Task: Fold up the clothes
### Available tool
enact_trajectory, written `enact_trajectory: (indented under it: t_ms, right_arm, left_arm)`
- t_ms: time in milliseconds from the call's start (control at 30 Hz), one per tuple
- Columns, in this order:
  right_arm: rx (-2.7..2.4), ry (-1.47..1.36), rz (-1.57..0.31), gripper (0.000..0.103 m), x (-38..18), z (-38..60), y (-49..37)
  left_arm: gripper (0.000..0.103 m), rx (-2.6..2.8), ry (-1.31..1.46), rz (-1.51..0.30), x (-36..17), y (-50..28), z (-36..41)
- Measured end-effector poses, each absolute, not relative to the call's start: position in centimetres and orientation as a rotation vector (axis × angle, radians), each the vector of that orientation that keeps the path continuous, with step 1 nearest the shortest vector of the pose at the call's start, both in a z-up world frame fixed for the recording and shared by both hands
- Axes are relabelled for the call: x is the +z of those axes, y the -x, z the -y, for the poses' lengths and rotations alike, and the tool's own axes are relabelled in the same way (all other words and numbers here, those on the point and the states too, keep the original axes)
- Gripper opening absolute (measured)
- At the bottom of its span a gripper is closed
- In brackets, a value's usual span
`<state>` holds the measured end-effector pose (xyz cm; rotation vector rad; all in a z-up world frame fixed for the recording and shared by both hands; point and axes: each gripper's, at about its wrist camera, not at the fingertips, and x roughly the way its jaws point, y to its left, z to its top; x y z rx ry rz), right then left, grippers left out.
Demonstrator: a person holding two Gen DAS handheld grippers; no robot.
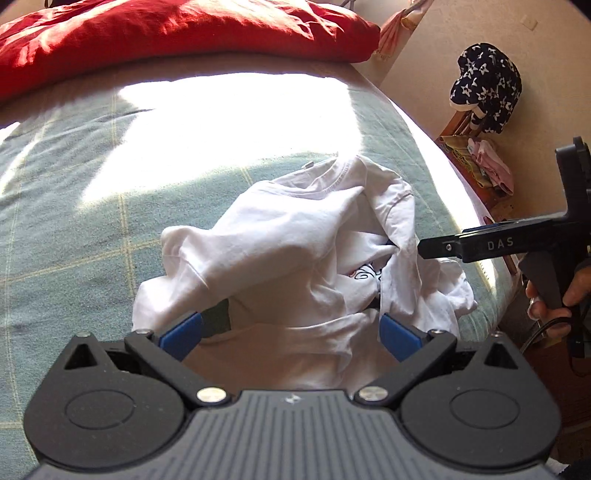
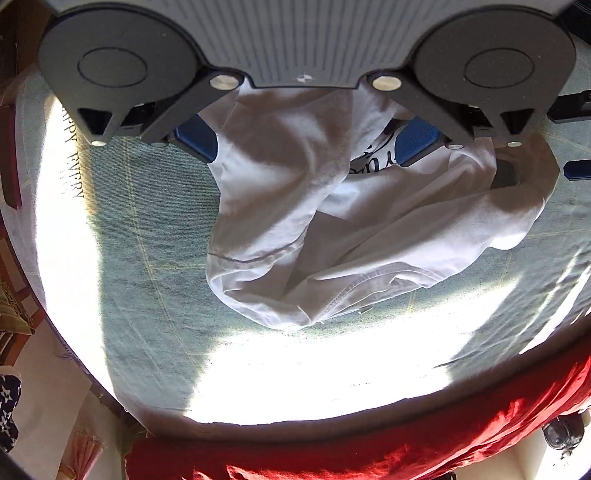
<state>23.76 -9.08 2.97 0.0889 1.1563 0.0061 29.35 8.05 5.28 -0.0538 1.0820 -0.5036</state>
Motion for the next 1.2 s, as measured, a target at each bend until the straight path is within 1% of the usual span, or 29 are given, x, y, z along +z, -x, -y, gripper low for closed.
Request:
enact_trajectory:
  t_ms: [67,167,333,533,600,733,767,833,967,1033,1200]
  right_arm:
    - [0.010,-0.079,-1.145,0.103,2.1,9.9,-25.7]
    - [0.011,-0.068,-1.150,0.103,0.7,11.2,-27.8]
    - [0.023,-0.091,-1.298,0.103,-2.4,14.8,-30.5]
    - [0.026,0.000,-1.378,0.103,-3.9,19.9,-32.7]
    - [0.029,0.028,-1.405,0.103,-4.4,21.5,-33.4]
    - [0.112,-0.037,-1.439,0.103,-4.4,23.4,-34.4]
    - [0.133,-0.052,-1.445,0.103,-4.3,23.8,-34.6]
    - [0.185,-0.049,-1.427,0.103,-3.5,23.7,-34.8]
    - [0.277,-0.063,-1.378,0.103,-0.6,22.9,-35.8]
    - [0.308,-0.065,-1.350,0.103,0.7,22.3,-36.7]
    - [0.374,-0.078,-1.305,0.103,2.5,20.6,-39.3]
  left_arm:
    - [0.101,-0.429,0.047,-1.090,5.8,-30.2,-7.9]
    - [0.101,-0.297,0.079,-1.160,6.1,-31.4,-7.3]
    - [0.101,-0.135,0.073,-1.222,7.7,-32.3,-4.6]
    - [0.100,-0.075,0.050,-1.269,7.8,-34.1,-1.6]
    - [0.096,-0.064,0.042,-1.278,7.8,-34.7,-1.2]
    - [0.093,-0.070,0.031,-1.284,7.3,-36.5,-1.0]
    - [0.089,-0.076,0.030,-1.283,7.1,-37.1,-1.2]
    - [0.085,-0.089,0.028,-1.280,6.4,-38.5,-1.8]
    - [0.083,-0.115,0.029,-1.284,4.9,-41.4,-3.5]
    - [0.074,-0.134,0.021,-1.298,3.9,-42.8,-4.6]
    - [0.059,-0.203,0.031,-1.361,1.1,-44.7,-7.8]
